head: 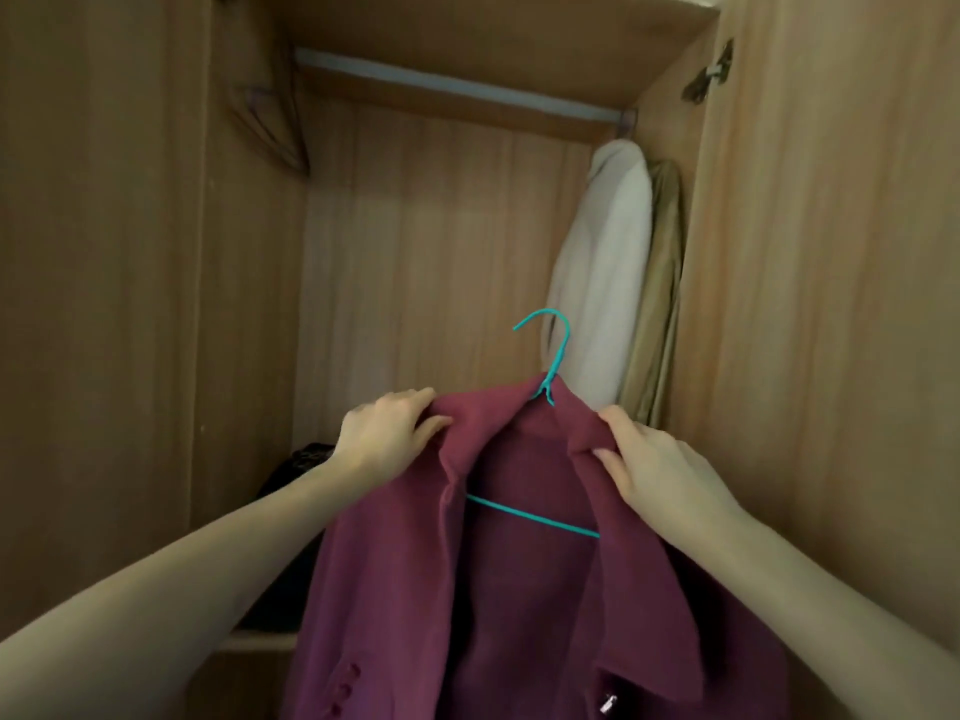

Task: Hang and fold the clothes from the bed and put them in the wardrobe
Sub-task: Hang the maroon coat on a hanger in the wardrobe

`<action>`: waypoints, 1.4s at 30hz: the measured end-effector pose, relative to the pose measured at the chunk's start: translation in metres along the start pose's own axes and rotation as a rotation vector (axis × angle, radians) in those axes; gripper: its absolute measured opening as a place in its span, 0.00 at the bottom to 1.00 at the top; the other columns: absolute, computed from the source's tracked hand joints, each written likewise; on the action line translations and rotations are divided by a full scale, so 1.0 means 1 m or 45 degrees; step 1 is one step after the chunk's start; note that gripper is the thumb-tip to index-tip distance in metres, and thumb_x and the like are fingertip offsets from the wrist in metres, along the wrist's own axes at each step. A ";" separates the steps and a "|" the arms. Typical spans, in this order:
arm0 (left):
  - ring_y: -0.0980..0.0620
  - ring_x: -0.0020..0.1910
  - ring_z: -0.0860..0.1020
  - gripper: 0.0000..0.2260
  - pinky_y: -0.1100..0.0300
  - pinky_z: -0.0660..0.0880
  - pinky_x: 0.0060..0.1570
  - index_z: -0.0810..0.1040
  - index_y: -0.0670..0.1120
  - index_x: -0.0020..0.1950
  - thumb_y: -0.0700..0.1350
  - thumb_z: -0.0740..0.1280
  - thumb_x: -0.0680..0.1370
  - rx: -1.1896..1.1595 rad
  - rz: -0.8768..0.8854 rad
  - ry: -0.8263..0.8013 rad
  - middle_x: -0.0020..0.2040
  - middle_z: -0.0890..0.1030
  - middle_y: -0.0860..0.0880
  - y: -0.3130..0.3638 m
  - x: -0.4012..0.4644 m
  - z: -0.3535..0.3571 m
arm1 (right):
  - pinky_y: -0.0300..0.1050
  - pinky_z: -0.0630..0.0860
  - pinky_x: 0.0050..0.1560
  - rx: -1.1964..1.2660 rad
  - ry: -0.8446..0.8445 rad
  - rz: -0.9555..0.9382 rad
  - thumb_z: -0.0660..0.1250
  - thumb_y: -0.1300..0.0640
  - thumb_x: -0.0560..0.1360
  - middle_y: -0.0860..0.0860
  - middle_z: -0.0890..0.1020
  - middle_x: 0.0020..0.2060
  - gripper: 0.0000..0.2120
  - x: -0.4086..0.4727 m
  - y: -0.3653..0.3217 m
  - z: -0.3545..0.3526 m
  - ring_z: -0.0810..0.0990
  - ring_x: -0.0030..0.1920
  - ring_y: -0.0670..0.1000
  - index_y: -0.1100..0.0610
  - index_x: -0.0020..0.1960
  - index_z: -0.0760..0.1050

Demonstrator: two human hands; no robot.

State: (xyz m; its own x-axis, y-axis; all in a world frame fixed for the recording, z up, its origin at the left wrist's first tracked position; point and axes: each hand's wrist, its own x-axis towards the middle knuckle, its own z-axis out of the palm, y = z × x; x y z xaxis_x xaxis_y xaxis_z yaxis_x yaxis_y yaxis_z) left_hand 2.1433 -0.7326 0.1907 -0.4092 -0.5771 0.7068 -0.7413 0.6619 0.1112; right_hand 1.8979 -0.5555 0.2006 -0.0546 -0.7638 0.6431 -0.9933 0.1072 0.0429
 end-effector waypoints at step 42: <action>0.47 0.56 0.74 0.16 0.54 0.68 0.54 0.72 0.52 0.55 0.62 0.61 0.77 -1.150 0.046 0.350 0.55 0.77 0.49 -0.012 0.521 0.108 | 0.50 0.70 0.42 -0.828 0.656 0.141 0.57 0.45 0.76 0.54 0.80 0.52 0.15 0.482 0.100 -0.028 0.79 0.52 0.61 0.48 0.57 0.75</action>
State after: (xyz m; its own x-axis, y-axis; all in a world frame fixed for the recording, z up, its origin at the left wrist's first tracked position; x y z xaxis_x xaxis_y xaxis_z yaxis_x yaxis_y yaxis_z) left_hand 1.8814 -1.0935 0.4820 -0.1985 -0.4923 0.8475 0.0091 0.8637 0.5039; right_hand 1.7750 -0.8956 0.5364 0.0621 -0.3575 0.9319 -0.7196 0.6309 0.2900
